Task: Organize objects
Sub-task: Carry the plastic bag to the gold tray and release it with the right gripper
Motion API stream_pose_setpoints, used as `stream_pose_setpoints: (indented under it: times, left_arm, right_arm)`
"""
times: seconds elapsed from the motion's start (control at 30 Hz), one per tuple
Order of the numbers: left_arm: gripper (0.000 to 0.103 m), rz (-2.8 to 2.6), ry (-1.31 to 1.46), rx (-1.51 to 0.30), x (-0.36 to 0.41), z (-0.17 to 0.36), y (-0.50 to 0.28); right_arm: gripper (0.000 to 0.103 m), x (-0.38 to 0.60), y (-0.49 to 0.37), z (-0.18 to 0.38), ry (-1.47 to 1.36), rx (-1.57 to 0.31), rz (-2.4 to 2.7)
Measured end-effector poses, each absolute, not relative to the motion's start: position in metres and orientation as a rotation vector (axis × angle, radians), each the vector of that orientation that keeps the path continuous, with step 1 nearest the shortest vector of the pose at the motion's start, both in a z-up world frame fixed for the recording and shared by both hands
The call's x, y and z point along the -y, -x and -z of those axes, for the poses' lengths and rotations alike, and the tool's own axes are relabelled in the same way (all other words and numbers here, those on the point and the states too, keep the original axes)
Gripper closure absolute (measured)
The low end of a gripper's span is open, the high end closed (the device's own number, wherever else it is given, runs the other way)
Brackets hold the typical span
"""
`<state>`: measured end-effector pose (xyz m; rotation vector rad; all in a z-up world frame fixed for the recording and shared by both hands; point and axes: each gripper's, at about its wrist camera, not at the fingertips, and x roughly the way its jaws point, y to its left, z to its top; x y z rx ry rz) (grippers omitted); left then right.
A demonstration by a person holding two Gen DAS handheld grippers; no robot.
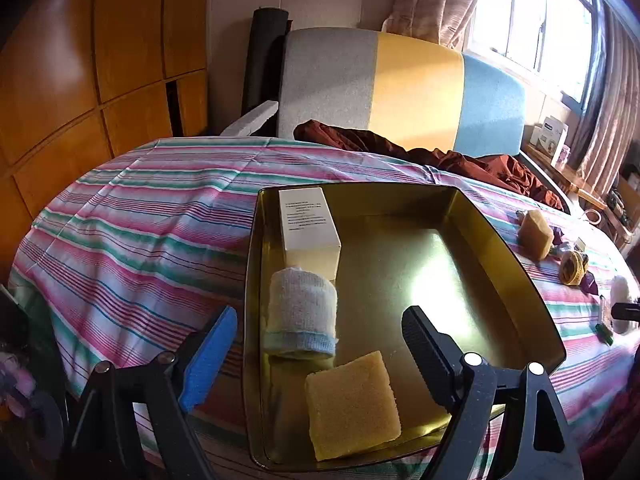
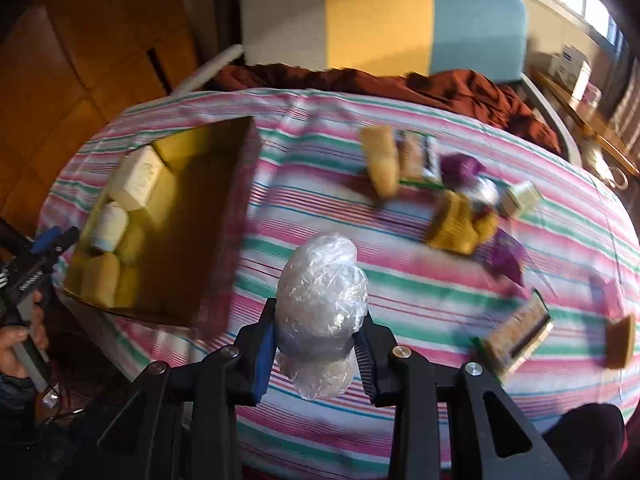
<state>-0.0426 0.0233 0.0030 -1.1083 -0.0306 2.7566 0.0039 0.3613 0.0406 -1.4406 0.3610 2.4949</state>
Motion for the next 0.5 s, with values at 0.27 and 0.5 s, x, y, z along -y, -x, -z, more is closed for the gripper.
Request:
stream_pose_setpoints:
  times: [0.27,0.5]
  left_arm:
    - [0.016,-2.805,1.109,0.112,0.007,-0.004,0.036]
    - [0.015,-2.854,1.151,0.187,0.036,0.001,0.037]
  right_arm:
    - [0.066,-0.259,0.087,-0.022,1.564,-0.307,-2.731]
    - [0.061,-0.208,0.124,0.027,1.754,-0.367,-2.727]
